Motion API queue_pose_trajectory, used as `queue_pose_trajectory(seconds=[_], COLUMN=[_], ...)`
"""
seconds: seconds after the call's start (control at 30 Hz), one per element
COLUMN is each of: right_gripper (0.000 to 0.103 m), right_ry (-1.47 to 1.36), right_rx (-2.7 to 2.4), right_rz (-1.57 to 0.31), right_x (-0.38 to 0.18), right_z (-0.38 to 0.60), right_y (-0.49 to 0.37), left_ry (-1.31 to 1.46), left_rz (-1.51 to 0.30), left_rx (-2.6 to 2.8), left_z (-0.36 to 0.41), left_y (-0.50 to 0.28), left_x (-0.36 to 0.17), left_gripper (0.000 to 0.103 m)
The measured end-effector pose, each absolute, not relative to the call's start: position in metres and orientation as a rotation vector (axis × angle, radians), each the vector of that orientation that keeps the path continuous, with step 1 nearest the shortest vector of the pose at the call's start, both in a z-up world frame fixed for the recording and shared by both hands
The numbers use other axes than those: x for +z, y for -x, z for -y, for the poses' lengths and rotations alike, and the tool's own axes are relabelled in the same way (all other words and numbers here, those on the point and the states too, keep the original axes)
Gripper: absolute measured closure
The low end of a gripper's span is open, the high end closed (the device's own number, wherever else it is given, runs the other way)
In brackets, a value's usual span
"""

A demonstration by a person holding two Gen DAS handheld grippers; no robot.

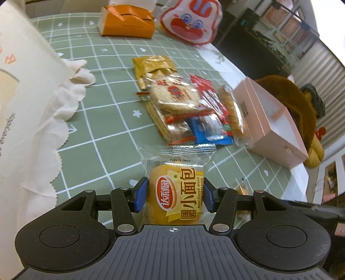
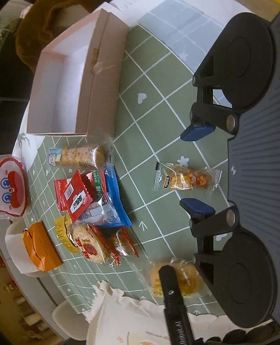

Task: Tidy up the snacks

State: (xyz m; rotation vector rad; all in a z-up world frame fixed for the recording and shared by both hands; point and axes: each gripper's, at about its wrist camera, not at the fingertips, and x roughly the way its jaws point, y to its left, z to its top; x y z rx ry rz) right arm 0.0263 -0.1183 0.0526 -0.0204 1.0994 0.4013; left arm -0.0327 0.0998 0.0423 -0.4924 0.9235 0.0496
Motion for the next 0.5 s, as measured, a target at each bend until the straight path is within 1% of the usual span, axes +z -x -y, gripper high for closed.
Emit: queue_pose_trajectory(seconds=[0.1,0.17,0.2,0.23,0.27,0.3,0.5], right_gripper=[0.047,0.054,0.062,0.067,0.076,0.082,0.084], right_ry=[-0.011,-0.016,-0.015,-0.012,-0.01,-0.008,-0.015], right_rx=[0.405,0.409,0.418,0.424,0.432,0.444,0.462], right_rz=[-1.114,-1.104,-1.105,-1.106,-1.108,-1.109,-1.074], right_x=[0.047,0.047,0.047,0.047,0.047,0.047,0.057], right_z=[0.121,0.123,0.124,0.124,0.125,0.126,0.148], right_y=[-0.03,-0.03,-0.031,-0.031,-0.031,-0.03,-0.017], left_ry=[0.453,0.422,0.41,0.398,0.386,0.374,0.317], left_rz=[-0.937,-0.943,-0.947,-0.952,-0.957,-0.962,-0.993], left_rx=[0.028,0.018,0.015,0.011,0.005,0.0,-0.037], left_z=[-0.09,-0.081,-0.078,-0.074,-0.07,-0.065,-0.04], left_y=[0.031,0.03,0.03,0.029,0.028,0.028,0.028], left_x=[0.044,0.047,0.048,0.049,0.05,0.051,0.051], left_gripper=[0.046,0.046,0.046,0.046,0.046,0.046,0.046])
